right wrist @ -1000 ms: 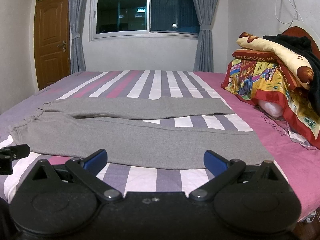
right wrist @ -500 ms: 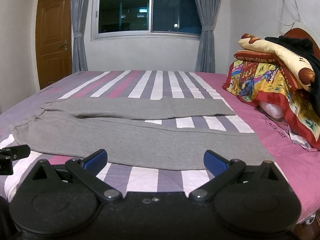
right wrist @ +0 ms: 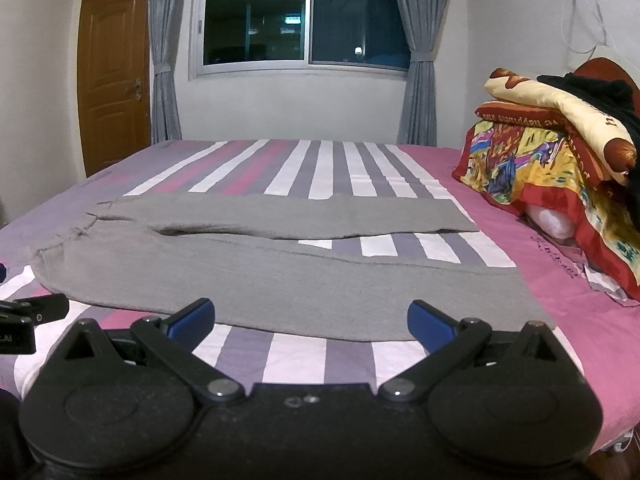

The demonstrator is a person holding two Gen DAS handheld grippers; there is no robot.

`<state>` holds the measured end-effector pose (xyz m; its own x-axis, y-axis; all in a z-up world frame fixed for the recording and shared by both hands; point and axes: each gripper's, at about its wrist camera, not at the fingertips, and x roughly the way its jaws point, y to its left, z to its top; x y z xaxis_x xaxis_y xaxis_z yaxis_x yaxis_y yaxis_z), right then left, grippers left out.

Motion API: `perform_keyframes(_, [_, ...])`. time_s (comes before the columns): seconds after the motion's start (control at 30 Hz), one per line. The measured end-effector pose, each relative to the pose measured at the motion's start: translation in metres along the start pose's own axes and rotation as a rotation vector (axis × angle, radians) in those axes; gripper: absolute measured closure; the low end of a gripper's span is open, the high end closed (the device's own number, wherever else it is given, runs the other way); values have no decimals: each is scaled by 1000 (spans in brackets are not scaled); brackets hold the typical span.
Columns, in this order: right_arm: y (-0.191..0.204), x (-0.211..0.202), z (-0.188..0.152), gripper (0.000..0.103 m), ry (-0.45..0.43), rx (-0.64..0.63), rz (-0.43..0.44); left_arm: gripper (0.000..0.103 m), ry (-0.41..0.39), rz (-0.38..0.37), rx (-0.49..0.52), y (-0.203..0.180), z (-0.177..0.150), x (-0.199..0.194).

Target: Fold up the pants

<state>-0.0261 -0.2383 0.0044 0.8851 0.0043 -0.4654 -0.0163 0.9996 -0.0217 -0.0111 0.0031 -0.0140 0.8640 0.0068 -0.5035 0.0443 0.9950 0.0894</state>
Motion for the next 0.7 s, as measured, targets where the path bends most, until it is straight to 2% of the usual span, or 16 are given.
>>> perform_keyframes(0.07, [-1, 0, 0, 1, 0, 0, 2, 0, 17, -13, -1, 0, 1, 3])
perform_keyframes(0.17, [-3, -2, 4, 2, -8, -14, 113, 0, 14, 4, 21, 6, 5, 8])
perform_keyframes(0.3, [-9, -1, 24, 2, -45, -33, 196, 0, 15, 5, -23, 43, 28, 28])
perform_keyframes(0.37, [-15, 7, 42, 1, -61, -45, 220, 0, 39, -41, -37, 71, 40, 46])
perform_keyframes(0.43, [-19, 19, 61, 1, -59, -52, 277, 0, 37, -36, -76, 99, 50, 63])
perform_keyframes(0.53, [-21, 42, 88, 1, -105, -85, 342, 0, 27, -3, -80, 138, 67, 91])
perform_keyframes(0.63, [-10, 77, 113, 1, -91, -158, 473, 0, -9, -14, -69, 171, 88, 123])
perform_keyframes(0.7, [4, 107, 130, 1, -60, -207, 532, 0, -4, -16, -35, 191, 102, 154])
